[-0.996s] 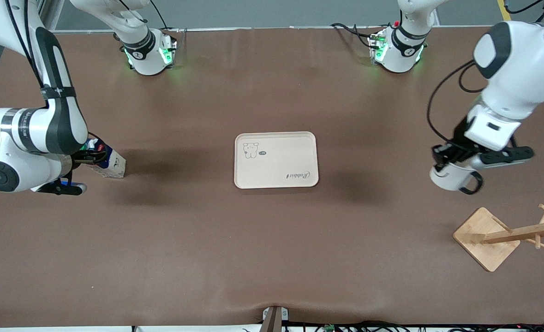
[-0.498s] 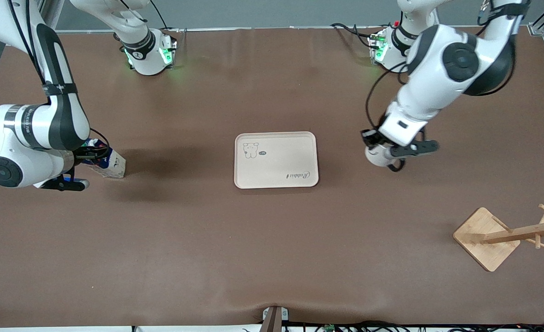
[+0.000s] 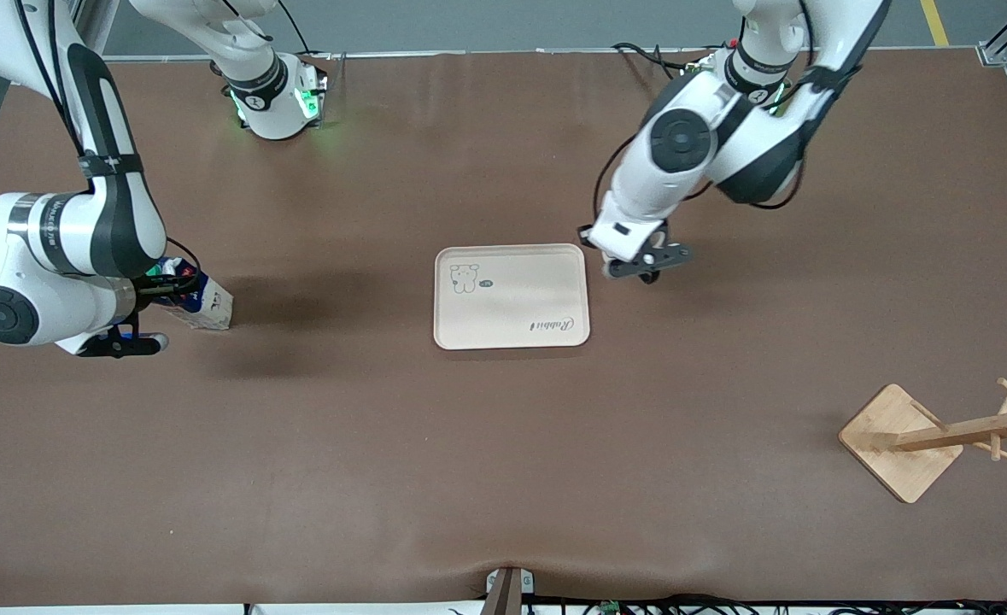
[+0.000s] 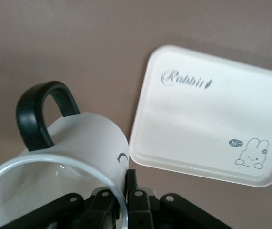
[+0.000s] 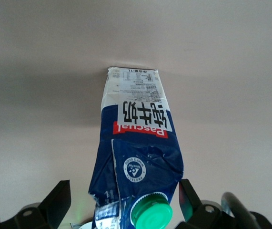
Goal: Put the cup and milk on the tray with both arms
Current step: 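Carry the white mug with the left gripper over the tray, then lower the mug onto the tray while the right gripper lifts the carton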
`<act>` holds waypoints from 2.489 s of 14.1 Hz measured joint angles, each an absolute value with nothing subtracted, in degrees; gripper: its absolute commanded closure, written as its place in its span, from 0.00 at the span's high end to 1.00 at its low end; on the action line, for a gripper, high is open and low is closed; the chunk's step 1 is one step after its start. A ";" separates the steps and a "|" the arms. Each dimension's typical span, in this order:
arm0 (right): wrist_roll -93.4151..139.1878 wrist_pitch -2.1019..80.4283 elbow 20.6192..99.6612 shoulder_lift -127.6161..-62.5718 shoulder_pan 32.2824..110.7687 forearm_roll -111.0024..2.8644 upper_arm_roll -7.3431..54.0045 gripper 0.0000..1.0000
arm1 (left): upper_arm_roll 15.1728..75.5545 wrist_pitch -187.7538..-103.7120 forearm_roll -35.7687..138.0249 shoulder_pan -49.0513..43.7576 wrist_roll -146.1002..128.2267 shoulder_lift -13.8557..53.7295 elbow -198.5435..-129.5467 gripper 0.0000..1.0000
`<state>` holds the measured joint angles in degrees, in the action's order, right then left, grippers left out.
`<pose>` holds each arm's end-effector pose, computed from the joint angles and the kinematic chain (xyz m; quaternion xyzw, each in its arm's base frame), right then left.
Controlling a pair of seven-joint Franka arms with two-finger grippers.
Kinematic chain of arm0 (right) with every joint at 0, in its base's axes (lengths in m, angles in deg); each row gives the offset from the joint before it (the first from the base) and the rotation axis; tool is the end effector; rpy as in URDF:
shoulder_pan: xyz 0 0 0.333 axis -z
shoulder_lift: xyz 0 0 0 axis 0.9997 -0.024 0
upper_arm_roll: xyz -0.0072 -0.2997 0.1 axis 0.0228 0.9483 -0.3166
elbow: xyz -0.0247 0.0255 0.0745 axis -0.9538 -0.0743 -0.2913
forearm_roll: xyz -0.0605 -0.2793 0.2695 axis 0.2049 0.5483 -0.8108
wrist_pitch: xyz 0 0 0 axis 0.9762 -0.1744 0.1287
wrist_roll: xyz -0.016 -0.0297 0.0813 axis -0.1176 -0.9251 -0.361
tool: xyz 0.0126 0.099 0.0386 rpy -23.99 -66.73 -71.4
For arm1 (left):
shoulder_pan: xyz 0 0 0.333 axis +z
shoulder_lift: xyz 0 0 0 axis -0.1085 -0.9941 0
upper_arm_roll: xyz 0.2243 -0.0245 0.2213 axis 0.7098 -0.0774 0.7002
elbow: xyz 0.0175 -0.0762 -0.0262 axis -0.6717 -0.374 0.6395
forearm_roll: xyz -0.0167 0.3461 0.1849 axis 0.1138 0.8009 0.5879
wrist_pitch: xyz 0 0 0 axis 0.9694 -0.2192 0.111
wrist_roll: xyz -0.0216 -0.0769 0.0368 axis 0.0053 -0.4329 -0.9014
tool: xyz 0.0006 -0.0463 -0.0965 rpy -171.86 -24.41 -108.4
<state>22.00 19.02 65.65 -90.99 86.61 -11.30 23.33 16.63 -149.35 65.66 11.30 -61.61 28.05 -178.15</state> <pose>0.5734 -0.0417 0.3245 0.9671 0.0217 -0.2490 0.0476 0.4500 -0.3734 0.3510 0.9881 0.1299 -0.0812 0.0127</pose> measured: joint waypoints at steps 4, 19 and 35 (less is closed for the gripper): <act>24.40 22.81 69.19 -90.92 87.62 -11.28 23.46 0.73 | 18.11 -149.63 72.91 3.22 -72.87 15.86 -169.36 0.00; 24.73 18.11 62.89 -89.16 84.60 -13.34 22.44 0.00 | 26.48 -151.62 76.15 -8.61 -76.50 4.30 -160.90 0.00; 4.64 17.93 52.88 -89.22 65.58 -28.94 22.09 0.00 | 27.18 -155.94 77.81 -7.76 -79.63 4.52 -162.43 1.00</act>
<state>4.64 17.93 52.88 -89.22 65.58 -28.94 22.09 27.18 -155.94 77.81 -7.76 -79.63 4.52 -162.43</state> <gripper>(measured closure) 0.476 0.300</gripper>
